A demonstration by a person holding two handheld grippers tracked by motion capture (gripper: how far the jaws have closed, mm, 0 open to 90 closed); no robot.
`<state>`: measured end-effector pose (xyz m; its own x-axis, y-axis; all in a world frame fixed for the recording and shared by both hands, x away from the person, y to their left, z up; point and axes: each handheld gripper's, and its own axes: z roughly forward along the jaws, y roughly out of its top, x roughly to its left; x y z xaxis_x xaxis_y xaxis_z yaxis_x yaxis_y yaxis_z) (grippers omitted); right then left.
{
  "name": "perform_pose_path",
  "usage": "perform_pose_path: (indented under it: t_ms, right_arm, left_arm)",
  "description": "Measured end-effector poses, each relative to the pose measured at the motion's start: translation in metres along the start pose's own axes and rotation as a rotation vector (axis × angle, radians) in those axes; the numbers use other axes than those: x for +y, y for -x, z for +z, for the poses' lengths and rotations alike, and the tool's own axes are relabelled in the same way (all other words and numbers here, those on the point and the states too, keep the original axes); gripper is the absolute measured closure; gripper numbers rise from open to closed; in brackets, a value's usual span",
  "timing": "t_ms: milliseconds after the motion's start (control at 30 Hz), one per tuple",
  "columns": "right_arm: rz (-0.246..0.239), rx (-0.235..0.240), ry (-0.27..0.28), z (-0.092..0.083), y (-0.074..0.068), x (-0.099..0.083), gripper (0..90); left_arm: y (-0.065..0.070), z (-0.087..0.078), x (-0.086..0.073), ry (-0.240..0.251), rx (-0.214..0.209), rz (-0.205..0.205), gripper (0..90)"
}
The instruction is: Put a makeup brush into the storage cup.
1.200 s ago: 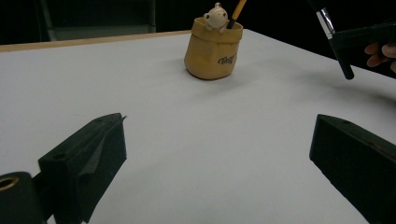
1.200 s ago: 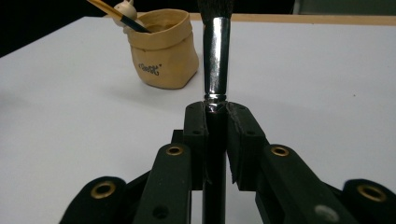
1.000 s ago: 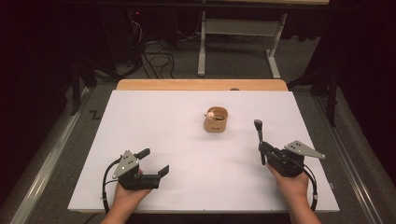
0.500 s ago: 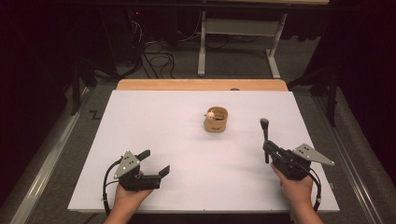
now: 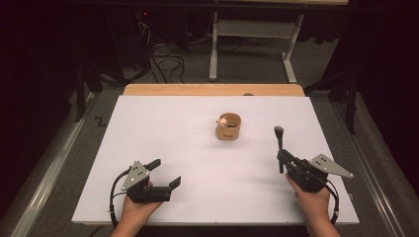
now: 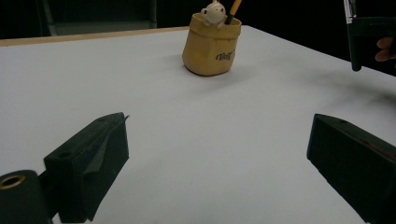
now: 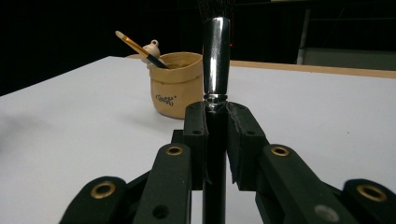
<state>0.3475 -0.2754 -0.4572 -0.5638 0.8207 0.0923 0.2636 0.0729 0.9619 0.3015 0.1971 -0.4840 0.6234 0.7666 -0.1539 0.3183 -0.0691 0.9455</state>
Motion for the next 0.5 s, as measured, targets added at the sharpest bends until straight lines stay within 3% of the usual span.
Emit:
perform_pose_path:
  t_ms: [233, 500]
  right_arm:
    - [-0.011, 0.031, 0.004, 0.003, -0.004, -0.001, 80.1]
    - [-0.056, 0.089, -0.004, 0.015, -0.019, 0.004, 80.1]
  left_arm:
    - [0.001, -0.001, 0.003, 0.021, 0.011, -0.004, 7.9]
    - [0.009, 0.007, 0.012, 0.008, -0.037, 0.029, 13.0]
